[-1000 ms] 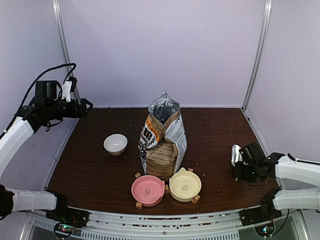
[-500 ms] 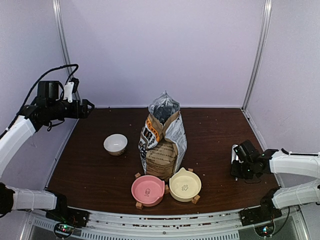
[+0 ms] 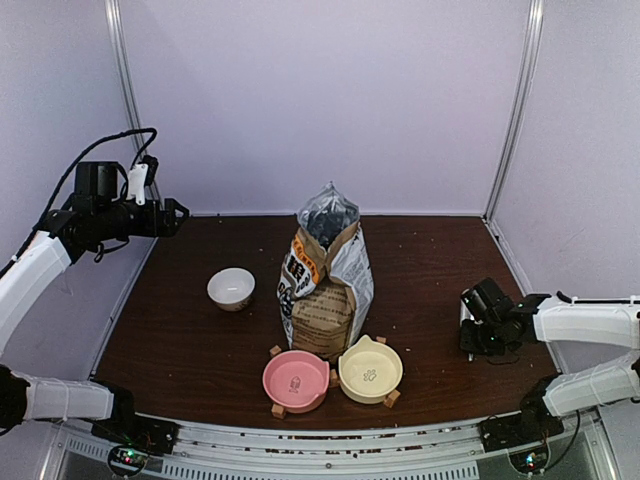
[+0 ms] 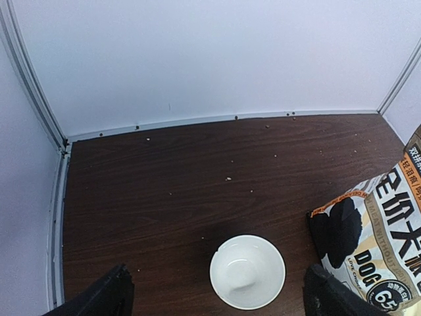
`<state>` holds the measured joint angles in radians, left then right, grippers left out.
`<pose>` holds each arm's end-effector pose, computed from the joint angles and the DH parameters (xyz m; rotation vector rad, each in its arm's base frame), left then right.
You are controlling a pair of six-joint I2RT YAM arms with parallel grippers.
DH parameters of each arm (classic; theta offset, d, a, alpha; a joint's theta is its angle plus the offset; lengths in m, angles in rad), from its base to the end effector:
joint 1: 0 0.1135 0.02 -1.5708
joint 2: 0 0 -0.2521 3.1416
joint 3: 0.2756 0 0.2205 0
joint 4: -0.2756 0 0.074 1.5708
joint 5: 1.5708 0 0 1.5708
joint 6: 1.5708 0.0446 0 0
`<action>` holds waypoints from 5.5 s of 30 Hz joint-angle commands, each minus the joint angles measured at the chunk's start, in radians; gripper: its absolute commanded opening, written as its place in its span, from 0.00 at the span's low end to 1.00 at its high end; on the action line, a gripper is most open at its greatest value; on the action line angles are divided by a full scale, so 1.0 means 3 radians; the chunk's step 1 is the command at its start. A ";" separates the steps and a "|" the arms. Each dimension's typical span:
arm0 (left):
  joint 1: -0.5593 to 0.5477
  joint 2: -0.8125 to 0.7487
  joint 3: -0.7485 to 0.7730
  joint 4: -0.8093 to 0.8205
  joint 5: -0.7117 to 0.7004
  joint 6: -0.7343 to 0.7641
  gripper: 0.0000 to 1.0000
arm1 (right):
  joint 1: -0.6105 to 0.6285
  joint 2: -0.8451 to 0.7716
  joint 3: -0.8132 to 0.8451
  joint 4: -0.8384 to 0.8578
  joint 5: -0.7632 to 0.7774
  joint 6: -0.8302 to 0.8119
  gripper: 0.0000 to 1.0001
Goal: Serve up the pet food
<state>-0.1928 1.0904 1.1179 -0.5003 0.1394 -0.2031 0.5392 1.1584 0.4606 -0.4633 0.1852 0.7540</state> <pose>0.2139 -0.0481 0.3491 0.0773 2.0596 -0.3887 0.1476 0.0787 0.1460 0.3415 2.6806 0.1379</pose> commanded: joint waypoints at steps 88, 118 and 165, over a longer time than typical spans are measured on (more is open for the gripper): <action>-0.2022 0.0655 0.0362 0.0469 0.1663 -0.1368 0.28 | 0.2339 0.0993 0.3520 -0.1244 0.0219 -0.2702 0.00; -0.2044 0.0681 0.0416 0.0100 0.1472 -0.1259 0.35 | 0.2392 0.0992 0.3524 -0.1249 0.0513 -0.2784 0.00; -0.2083 0.0108 -0.0349 0.1451 0.1288 -0.1660 0.00 | 0.1668 -0.0447 0.1663 0.1717 -0.1380 -0.0931 0.90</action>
<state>-0.8135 1.1576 1.0317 -0.2214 0.5205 -0.6682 1.0863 1.0492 1.0653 -0.2718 0.0235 0.2543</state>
